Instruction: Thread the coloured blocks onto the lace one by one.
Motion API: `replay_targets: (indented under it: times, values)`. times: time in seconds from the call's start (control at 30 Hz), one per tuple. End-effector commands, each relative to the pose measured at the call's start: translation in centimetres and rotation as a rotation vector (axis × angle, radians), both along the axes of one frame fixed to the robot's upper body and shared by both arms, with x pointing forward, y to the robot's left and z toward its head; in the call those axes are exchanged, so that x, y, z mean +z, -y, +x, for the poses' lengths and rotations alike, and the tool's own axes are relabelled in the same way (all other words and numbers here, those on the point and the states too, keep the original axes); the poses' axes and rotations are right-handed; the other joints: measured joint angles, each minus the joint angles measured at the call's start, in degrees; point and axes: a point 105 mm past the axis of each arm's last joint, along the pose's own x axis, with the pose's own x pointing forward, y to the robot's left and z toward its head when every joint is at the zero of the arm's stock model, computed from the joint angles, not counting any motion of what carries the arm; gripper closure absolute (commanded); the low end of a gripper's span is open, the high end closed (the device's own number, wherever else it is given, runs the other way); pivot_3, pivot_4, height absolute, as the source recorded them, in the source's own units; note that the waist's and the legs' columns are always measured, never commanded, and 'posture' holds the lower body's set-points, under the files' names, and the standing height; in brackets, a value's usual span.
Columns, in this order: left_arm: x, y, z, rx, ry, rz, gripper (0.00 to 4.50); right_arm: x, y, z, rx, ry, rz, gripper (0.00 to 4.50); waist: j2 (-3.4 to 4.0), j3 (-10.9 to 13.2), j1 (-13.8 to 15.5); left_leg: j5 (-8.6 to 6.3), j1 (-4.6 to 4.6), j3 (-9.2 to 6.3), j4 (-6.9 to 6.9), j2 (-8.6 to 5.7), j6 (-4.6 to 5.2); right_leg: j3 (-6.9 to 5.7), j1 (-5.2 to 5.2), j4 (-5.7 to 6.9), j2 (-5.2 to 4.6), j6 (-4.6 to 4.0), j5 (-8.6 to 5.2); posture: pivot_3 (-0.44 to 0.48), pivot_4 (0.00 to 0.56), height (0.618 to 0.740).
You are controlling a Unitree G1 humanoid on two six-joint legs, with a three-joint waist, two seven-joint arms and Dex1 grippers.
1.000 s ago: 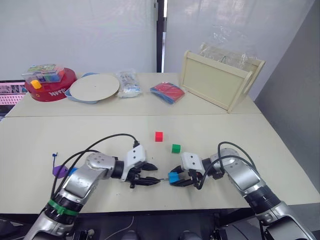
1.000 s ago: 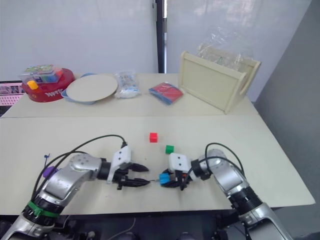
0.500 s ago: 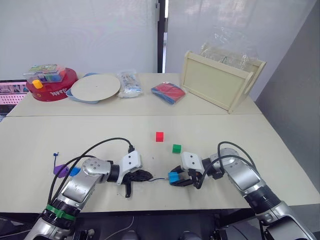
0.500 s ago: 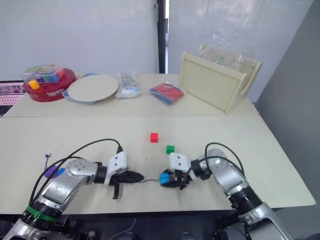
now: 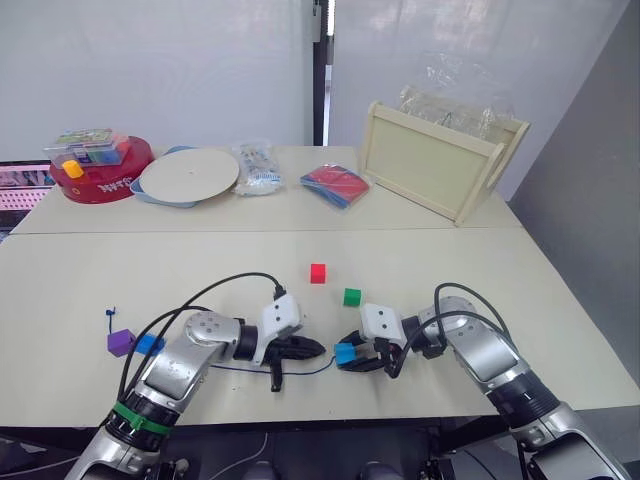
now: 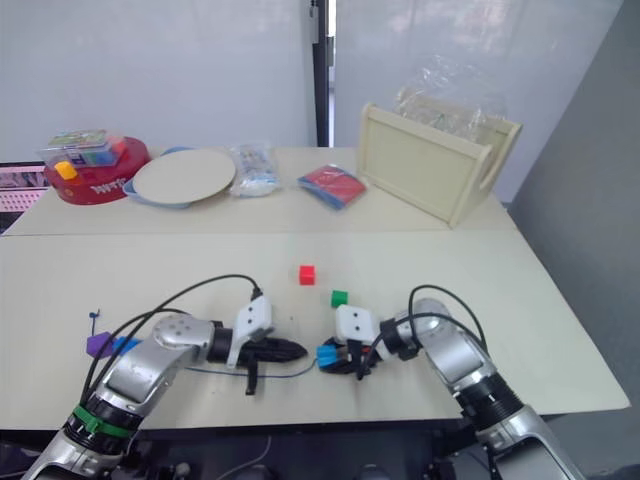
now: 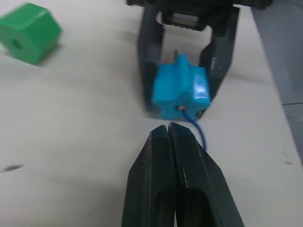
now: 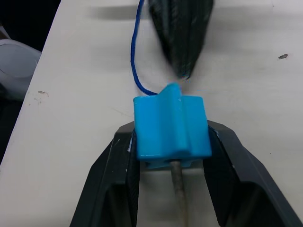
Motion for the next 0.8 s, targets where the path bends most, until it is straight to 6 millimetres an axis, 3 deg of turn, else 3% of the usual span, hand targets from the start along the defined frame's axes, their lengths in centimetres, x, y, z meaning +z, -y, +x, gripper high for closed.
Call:
replay_targets:
  times: [0.03,0.23,0.33,0.4,0.57,0.8]
  values:
    - [2.6,0.1,-0.1,-0.013,0.073,-0.039,3.32,-1.6,0.6,-0.1,-0.035,-0.031,-0.062,3.15,0.00,0.00,0.04,0.00,0.00,0.00,0.00,0.00,0.00,-0.01,0.00,0.00,0.00,0.00,0.00,0.000,0.150,0.740]
    - [1.2,-0.6,-1.1,0.001,0.046,0.006,1.39,-1.6,0.5,-0.1,-0.036,-0.031,-0.062,3.15,0.00,0.00,-0.08,0.00,0.02,0.00,0.00,0.01,0.00,0.01,0.00,0.00,0.01,0.00,0.00,0.000,0.150,0.740]
    - [0.7,-0.9,-1.7,-0.009,0.025,0.015,1.39,-1.6,0.5,0.0,-0.038,-0.029,-0.063,3.15,0.00,0.00,-0.02,0.00,0.02,0.00,0.00,0.02,0.00,0.00,0.00,0.00,0.02,0.00,0.00,0.000,0.150,0.740]
    - [-0.8,-0.9,-2.9,-0.031,-0.038,0.033,1.39,-1.6,0.6,0.1,-0.040,-0.024,-0.067,3.15,0.00,0.00,0.00,0.00,0.01,0.00,0.00,0.01,0.00,0.00,0.00,0.00,0.01,0.00,0.00,0.000,0.150,0.740]
    - [-2.8,-1.2,-2.6,-0.023,-0.013,0.101,1.39,-1.4,0.5,0.2,-0.039,-0.021,-0.064,3.15,0.00,0.00,0.18,0.00,0.12,0.00,-0.01,0.02,0.00,0.00,0.11,-0.01,0.01,0.00,0.00,0.000,0.150,0.740]
    - [-3.5,-0.2,-2.1,-0.026,-0.003,0.107,3.52,-1.3,0.5,0.3,-0.040,-0.018,-0.065,3.15,0.00,-0.01,0.19,-0.03,0.60,0.02,-0.16,0.01,0.02,-0.01,0.66,-0.22,-0.01,0.01,-0.01,0.000,0.150,0.740]
